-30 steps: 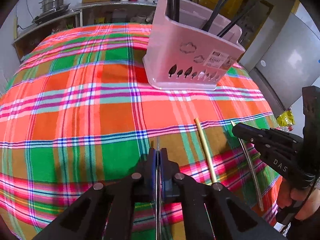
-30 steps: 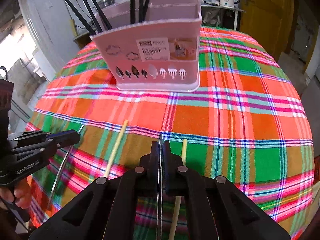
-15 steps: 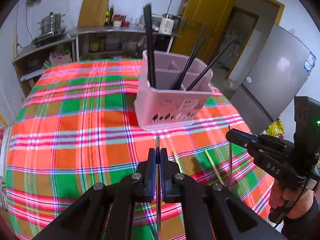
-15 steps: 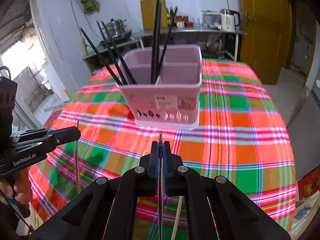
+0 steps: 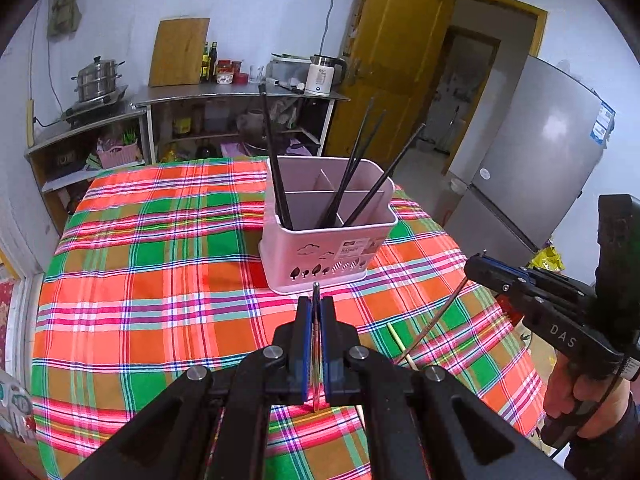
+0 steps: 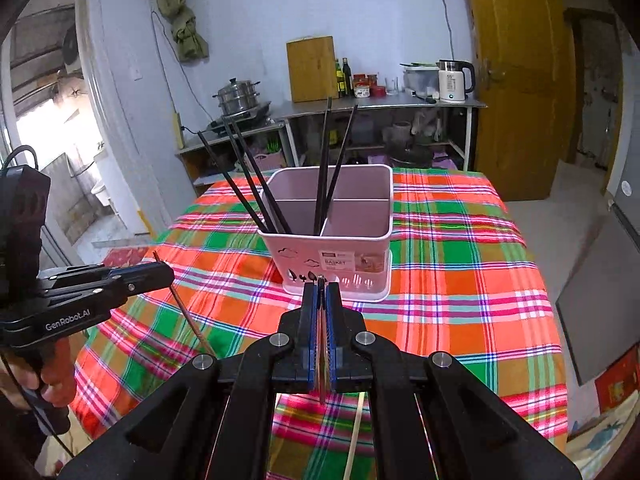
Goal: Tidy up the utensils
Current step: 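Lift both held chopsticks and carry them above the pink basket, then lower the chopsticks into the basket and open both tools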
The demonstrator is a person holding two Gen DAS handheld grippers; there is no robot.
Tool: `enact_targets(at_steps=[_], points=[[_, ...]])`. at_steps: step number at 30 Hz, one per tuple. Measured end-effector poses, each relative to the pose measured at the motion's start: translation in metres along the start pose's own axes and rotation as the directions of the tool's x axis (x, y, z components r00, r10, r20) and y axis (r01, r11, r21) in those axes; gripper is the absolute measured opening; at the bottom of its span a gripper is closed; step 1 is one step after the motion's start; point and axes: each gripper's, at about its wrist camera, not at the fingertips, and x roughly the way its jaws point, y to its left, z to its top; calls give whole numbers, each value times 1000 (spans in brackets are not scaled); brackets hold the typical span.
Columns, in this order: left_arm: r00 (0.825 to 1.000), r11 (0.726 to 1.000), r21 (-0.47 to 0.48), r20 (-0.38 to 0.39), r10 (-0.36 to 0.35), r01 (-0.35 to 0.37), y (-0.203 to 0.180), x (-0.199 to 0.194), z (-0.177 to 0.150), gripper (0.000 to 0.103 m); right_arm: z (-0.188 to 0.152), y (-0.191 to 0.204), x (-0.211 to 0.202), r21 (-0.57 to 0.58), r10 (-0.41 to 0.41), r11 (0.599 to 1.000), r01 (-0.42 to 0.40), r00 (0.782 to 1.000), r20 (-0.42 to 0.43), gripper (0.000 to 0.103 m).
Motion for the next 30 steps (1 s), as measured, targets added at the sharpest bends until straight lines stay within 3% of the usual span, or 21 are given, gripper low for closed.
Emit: enact_targets(at_steps=[14,30], points=[[1000,1000,15,-18,-15,16,-4,-10,-11,4,-11,5,-13,-18,-18,1000,18,1000,-9,4],[998,999,-30,36,-41,42,3,-19,28,4,17,10,-16,4,22,1000,-23,998,62,4]])
